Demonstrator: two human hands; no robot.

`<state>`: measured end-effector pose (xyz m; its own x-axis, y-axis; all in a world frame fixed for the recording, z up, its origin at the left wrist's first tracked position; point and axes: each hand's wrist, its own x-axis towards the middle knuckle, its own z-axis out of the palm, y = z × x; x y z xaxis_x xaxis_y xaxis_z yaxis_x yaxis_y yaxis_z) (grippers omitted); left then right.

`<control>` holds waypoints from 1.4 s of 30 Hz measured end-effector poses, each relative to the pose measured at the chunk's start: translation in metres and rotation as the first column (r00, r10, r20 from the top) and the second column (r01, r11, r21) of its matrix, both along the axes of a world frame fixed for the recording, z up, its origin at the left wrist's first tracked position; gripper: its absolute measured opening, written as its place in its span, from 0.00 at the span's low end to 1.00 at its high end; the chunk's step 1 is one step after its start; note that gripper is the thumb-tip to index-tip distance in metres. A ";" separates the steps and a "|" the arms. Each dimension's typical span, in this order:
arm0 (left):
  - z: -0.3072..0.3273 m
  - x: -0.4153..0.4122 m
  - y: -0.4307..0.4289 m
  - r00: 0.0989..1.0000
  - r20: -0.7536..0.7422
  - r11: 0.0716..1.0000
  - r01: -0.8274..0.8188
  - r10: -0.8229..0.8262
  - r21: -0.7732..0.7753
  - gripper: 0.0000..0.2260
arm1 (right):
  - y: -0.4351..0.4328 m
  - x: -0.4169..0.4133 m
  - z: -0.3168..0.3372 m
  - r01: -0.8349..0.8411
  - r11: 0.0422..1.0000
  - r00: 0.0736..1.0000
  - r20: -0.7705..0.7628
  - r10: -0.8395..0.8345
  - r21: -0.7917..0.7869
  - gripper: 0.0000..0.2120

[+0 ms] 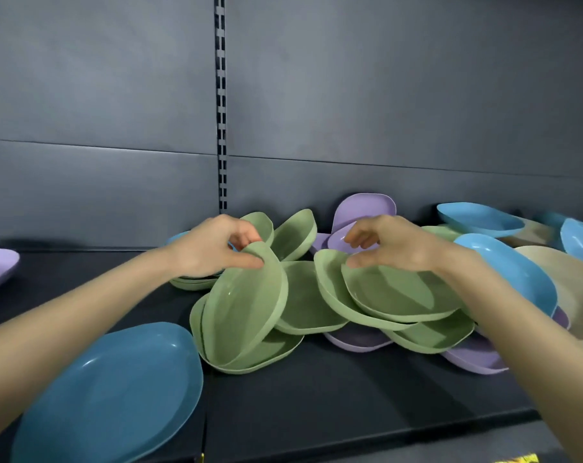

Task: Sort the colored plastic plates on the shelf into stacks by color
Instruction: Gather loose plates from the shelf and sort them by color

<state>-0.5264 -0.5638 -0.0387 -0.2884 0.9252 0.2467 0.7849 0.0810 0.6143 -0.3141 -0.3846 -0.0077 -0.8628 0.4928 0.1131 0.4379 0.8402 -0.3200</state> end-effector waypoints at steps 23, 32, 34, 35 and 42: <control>0.042 0.032 -0.015 0.943 0.308 0.985 -0.082 0.126 -0.150 0.06 | 0.045 0.017 0.002 0.009 0.999 1.000 -0.001 -0.010 -0.046 0.02; 0.051 0.040 -0.039 0.858 0.450 0.969 -0.226 0.247 -0.101 0.07 | 0.023 0.022 0.030 -0.122 0.960 0.938 -0.346 0.028 -0.253 0.07; 0.049 0.040 -0.051 0.837 0.475 0.960 -0.273 0.270 -0.065 0.07 | 0.008 0.012 0.030 -0.156 0.953 0.909 -0.415 0.036 -0.258 0.07; 0.048 0.039 -0.058 0.824 0.493 0.954 -0.297 0.278 -0.043 0.07 | 0.000 0.006 0.029 -0.174 0.947 0.892 -0.450 0.036 -0.269 0.06; 0.044 0.010 -0.108 0.738 0.605 0.892 -0.442 0.298 0.099 0.09 | -0.058 -0.040 0.037 -0.278 0.875 0.824 -0.567 0.005 -0.396 0.12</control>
